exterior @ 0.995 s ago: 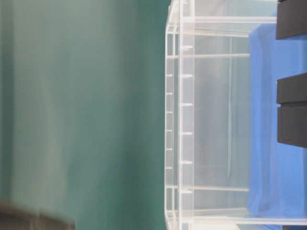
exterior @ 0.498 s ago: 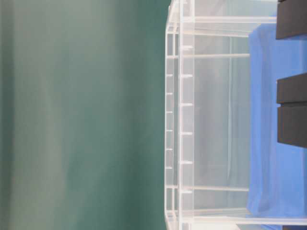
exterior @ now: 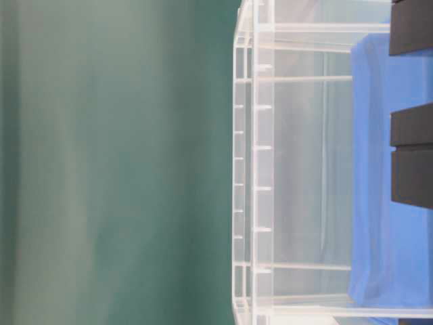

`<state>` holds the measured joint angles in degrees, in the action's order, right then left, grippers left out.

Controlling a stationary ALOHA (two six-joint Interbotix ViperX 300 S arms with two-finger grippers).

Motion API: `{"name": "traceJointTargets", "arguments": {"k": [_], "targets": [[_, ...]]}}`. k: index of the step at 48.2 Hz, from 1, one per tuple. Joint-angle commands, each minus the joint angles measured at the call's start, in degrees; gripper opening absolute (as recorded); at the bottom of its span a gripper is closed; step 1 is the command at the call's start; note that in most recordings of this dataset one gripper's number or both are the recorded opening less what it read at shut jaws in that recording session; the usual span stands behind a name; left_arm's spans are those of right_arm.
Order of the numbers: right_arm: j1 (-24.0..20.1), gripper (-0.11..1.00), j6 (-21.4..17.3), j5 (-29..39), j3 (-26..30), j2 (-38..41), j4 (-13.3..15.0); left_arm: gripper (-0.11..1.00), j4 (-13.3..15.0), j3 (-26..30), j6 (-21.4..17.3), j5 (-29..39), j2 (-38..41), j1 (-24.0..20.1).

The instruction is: Take the box out of the case with the left arm.

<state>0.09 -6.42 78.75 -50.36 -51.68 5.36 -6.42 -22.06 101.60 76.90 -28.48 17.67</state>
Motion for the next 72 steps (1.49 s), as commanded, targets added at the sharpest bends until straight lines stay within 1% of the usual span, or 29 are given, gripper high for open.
{"name": "traceJointTargets", "arguments": {"k": [1, 14, 21, 26, 30, 39, 57, 61, 65, 72], "targets": [[0.09, 0.02, 0.09, -0.26, 0.97, 0.53, 0.53, 0.91, 0.09, 0.79, 0.18, 0.0, -0.44, 0.35], [0.09, 0.02, -0.09, -0.35, 0.97, 0.62, 0.62, 0.91, 0.09, 0.62, 0.0, 0.26, -0.7, -0.09], [0.0, 0.02, -0.09, -0.26, 0.97, 0.62, 0.53, 0.91, 0.09, 0.35, -0.35, 0.97, -1.05, -1.23], [0.0, 0.02, -0.09, -0.35, 0.97, 0.7, 0.62, 0.91, 0.09, -0.09, -0.97, 1.93, -1.76, -3.25], [0.09, 0.02, -0.09, -0.35, 0.88, 0.79, 0.53, 0.91, 0.09, -0.62, -2.81, 2.99, -2.81, -5.54], [0.09, 0.02, -0.18, -0.44, 0.88, 0.97, 0.62, 0.91, 0.09, -1.76, -8.44, 5.54, -4.83, -11.25], [0.09, 0.02, -0.18, -2.64, 0.7, 2.02, 0.62, 0.91, 0.09, -2.81, -20.21, 8.09, -6.24, -24.61], [0.0, 0.02, -0.18, -2.55, 0.62, 2.11, 0.53, 0.91, 0.18, -2.81, -21.53, 8.09, -6.15, -26.72], [0.09, 0.02, -0.18, -2.64, 0.62, 2.11, 0.53, 0.91, 0.18, -2.72, -22.06, 8.09, -6.15, -28.04], [0.0, 0.02, -0.18, -2.64, 0.62, 2.11, 0.62, 0.91, 0.44, -2.72, -22.15, 8.09, -6.15, -28.3]]}}
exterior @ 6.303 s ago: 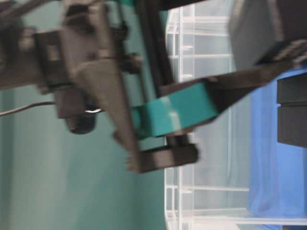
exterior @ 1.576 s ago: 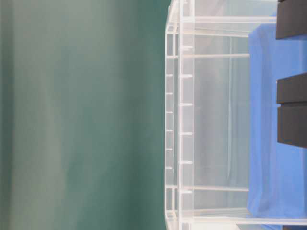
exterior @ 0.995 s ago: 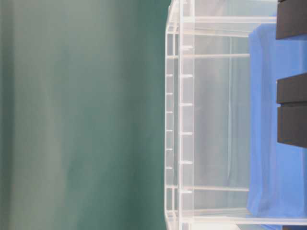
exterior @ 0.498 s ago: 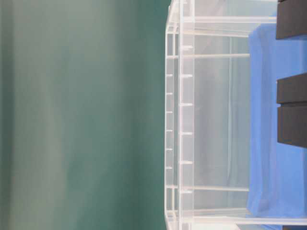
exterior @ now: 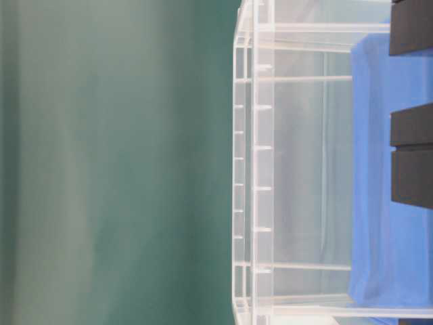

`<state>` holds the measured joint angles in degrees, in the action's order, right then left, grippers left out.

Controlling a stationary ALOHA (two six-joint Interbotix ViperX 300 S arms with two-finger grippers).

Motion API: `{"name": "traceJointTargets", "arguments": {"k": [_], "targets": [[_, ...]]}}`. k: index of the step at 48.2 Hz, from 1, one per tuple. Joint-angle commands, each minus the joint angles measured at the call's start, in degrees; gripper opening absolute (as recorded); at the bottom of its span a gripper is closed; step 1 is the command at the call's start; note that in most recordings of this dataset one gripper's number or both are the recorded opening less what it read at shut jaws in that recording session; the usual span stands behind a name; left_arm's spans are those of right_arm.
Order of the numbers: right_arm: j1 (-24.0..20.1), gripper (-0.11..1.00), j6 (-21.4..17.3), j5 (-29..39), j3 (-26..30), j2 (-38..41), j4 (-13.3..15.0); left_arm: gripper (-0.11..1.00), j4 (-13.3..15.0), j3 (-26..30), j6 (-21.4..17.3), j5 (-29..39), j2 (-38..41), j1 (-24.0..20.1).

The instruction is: Take the box out of the case with the left arm.

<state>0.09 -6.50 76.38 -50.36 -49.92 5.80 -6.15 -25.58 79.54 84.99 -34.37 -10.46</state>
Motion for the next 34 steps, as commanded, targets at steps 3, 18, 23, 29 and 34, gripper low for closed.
{"name": "traceJointTargets", "arguments": {"k": [3, 18, 23, 29, 34], "targets": [[0.0, 0.02, 0.0, -0.26, 0.62, 0.35, 0.18, 0.91, 0.35, 0.79, -0.09, 0.0, -0.26, -0.18], [0.0, 0.02, 0.09, -0.26, 0.62, 0.35, 0.18, 0.91, 0.35, 0.88, -2.55, -0.88, -0.09, -0.26], [0.09, 0.02, 0.09, -0.26, 0.7, 0.44, 0.18, 0.91, 0.35, 0.97, -3.96, -1.41, 0.0, -0.35], [0.09, 0.02, 0.09, -0.26, 0.62, 0.35, 0.18, 0.91, 0.35, 1.05, -4.04, -1.41, 0.18, -0.79], [0.0, 0.02, 0.09, -0.26, 0.62, 0.35, 0.18, 0.91, 0.35, 1.05, -4.04, -1.49, 0.18, -0.88]]}}
